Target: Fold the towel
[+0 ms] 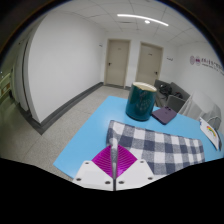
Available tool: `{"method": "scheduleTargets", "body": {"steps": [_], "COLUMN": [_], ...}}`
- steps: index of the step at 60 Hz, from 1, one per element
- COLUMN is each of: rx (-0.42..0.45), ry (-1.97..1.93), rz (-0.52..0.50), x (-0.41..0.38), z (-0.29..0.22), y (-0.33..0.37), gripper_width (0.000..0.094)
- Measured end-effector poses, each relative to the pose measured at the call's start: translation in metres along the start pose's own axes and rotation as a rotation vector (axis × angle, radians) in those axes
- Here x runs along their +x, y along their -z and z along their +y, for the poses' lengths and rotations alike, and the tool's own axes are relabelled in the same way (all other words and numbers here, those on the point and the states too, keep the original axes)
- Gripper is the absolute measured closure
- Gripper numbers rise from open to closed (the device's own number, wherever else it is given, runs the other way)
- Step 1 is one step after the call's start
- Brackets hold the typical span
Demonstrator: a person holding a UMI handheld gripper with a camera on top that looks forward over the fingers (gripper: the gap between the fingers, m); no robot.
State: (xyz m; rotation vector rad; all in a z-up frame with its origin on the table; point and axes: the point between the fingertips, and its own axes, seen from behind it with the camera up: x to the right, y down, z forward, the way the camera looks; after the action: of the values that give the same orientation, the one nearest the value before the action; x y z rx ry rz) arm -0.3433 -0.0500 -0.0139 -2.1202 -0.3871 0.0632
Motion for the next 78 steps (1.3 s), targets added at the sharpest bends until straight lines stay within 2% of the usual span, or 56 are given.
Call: {"method": "scheduleTargets", "body": {"steps": [7, 12, 20, 29, 35, 40, 43, 48, 51, 56, 57, 58, 61, 68, 78], "rx": [-0.028, 0.018, 0.156, 0.153, 0.035, -0.09, -0.133, -0.121, -0.114, -0.098, -0.099, -0.099, -0.092, -0.056, -0.012], "ry": [-0.011, -0.094, -0.183, -0.256, -0.245, -0.277, -0.312, -0.338, -0.341, -0.332, -0.33, -0.329, -0.334, -0.349, -0.367], "rz": [-0.069, -0.125, -0.053, 0.084, 0.197, 0.226, 0.228, 0.225, 0.231, 0.261, 0.263, 0.268, 0.269, 0.277, 0.239], "x": [-0.002, 0.011, 0.098, 0.213, 0.278, 0.303, 0.31, 0.317, 0.317, 0.317, 0.316, 0.315, 0.308, 0.284, 0.219], "z": [-0.003, -0.03, -0.087, -0.073, -0.018, 0.029, 0.049, 0.055, 0.052, 0.042, 0.041, 0.04, 0.036, 0.027, 0.02], "y": [0.005, 0.027, 0.083, 0.11, 0.098, 0.073, 0.065, 0.063, 0.067, 0.08, 0.083, 0.087, 0.101, 0.14, 0.209], "gripper_width": [0.0929, 0.093, 0.0925, 0.0914, 0.0906, 0.0904, 0.09, 0.0811, 0.0706, 0.0239, 0.0102, 0.007, 0.0127, 0.0103, 0.0104]}}
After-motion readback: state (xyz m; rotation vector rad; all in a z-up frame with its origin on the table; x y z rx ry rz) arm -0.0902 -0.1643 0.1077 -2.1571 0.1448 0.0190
